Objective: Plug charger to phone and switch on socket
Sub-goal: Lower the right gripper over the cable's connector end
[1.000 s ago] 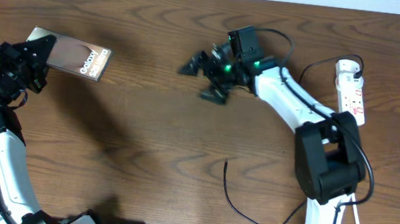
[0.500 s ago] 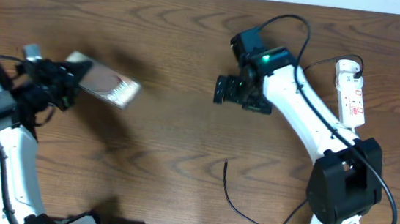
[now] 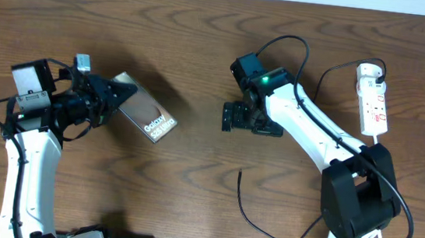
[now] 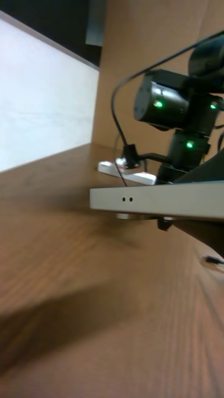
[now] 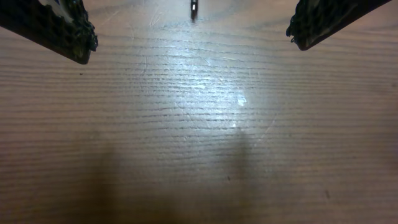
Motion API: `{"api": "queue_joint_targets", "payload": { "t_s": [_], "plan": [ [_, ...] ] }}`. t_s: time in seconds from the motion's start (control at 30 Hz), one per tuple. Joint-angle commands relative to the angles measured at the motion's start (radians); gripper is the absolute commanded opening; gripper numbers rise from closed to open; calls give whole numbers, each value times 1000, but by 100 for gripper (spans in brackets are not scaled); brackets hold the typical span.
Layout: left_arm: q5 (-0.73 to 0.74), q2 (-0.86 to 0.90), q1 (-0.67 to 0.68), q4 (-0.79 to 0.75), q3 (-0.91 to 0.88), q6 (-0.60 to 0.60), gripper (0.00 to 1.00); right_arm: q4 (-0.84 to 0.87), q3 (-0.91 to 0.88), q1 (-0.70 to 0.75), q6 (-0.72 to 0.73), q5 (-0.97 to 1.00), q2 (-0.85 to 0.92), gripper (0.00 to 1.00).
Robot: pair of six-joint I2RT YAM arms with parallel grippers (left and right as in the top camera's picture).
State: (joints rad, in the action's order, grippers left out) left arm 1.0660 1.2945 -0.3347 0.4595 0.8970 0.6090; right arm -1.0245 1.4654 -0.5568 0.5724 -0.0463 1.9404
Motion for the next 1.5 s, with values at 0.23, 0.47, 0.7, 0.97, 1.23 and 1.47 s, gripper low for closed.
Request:
{"api": "queue_joint_targets", "payload": {
  "t_s": [0.23,0.47,0.7,0.97,1.23,1.47],
  "plan": [
    [13,-6,6,98,-12,-146,7,50,-93,-51,-1,-2,9,99],
    [13,-6,6,117,-13,-174,7,55,-113,-79,-1,-12,9,99],
    [-41,-6,7,158,-13,-203,7,68,-164,-96,74,4,9,99],
    [-43,-6,7,165,-13,-213,8,97,-248,-100,111,2,9,99],
    [-43,-6,7,165,-13,-213,7,98,-306,-128,142,-14,9,98],
    [-43,-6,7,166,-13,-213,7,98,-315,-179,177,-16,9,98]
  ]
}}
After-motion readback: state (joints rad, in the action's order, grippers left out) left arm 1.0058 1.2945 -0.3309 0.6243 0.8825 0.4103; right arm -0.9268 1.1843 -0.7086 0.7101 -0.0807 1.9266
